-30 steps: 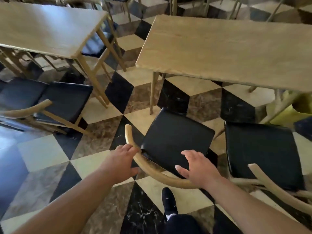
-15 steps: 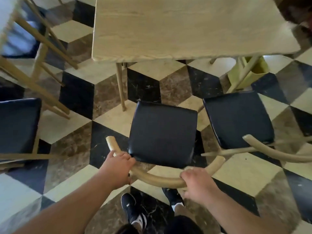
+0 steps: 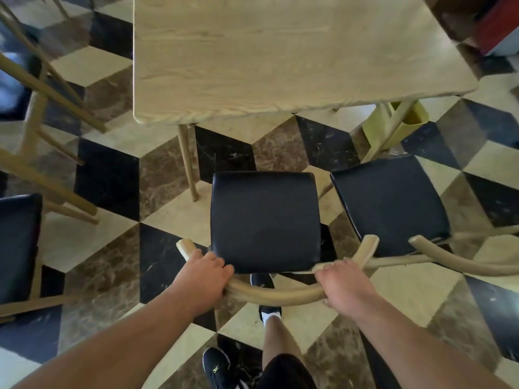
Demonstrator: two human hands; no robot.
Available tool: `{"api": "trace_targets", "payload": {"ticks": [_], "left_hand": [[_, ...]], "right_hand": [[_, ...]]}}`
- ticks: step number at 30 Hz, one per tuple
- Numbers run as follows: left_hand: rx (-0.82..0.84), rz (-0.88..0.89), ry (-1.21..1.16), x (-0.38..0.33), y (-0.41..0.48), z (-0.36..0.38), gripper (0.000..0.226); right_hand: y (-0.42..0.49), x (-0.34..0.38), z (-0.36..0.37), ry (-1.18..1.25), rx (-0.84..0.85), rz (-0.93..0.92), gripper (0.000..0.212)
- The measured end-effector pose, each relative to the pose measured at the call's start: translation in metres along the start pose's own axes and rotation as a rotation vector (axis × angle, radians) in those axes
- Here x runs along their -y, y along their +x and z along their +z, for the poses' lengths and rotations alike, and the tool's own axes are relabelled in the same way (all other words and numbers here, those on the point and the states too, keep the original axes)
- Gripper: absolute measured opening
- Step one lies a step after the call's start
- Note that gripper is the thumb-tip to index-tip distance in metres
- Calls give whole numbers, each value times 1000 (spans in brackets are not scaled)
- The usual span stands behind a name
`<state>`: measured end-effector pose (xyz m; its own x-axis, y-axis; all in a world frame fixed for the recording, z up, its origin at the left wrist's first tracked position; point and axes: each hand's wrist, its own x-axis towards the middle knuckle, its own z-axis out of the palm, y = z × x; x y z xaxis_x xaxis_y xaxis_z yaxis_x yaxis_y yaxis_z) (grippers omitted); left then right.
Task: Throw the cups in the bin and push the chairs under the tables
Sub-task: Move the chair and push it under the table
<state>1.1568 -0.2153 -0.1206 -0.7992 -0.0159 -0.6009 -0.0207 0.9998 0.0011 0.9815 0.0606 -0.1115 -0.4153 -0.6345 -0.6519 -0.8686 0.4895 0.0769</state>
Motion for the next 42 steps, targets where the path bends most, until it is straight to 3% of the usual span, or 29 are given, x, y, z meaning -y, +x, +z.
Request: {"api": "trace_targets", "payload": {"ticks": [11,33,42], "left_hand": [[21,-104,-37,62,70,-49,50],[138,-317,35,149,206,-137,30],[183,-333,6,167,219,-142,29]], "right_hand": [[93,-54,-78,-17,-39,-94,30],[250,-125,-190,-54,-143,-169,29],[278,-127,-205,-39,-15,-158,21]]}}
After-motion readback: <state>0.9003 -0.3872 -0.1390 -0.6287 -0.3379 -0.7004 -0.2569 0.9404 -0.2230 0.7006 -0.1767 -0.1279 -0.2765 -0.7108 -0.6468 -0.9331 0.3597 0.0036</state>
